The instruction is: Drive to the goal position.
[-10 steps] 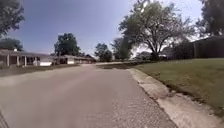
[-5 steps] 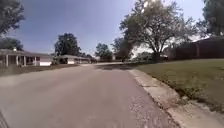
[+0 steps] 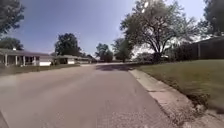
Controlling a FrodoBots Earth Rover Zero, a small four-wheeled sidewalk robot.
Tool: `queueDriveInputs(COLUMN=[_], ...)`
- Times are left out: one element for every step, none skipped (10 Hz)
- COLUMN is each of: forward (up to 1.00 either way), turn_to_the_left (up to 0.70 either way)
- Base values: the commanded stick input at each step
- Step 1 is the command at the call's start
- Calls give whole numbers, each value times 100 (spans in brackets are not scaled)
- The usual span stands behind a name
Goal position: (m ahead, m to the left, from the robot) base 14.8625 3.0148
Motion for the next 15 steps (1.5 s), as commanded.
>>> queueDriveInputs(forward=[70, 70, 70, 70, 70, 70, 70, 70, 70, 70, 70, 70, 70, 70, 70], turn_to_the_left=[0, 0, 0, 0, 0, 0, 0, 0, 0, 0, 0, -19, -35, -35, -19])
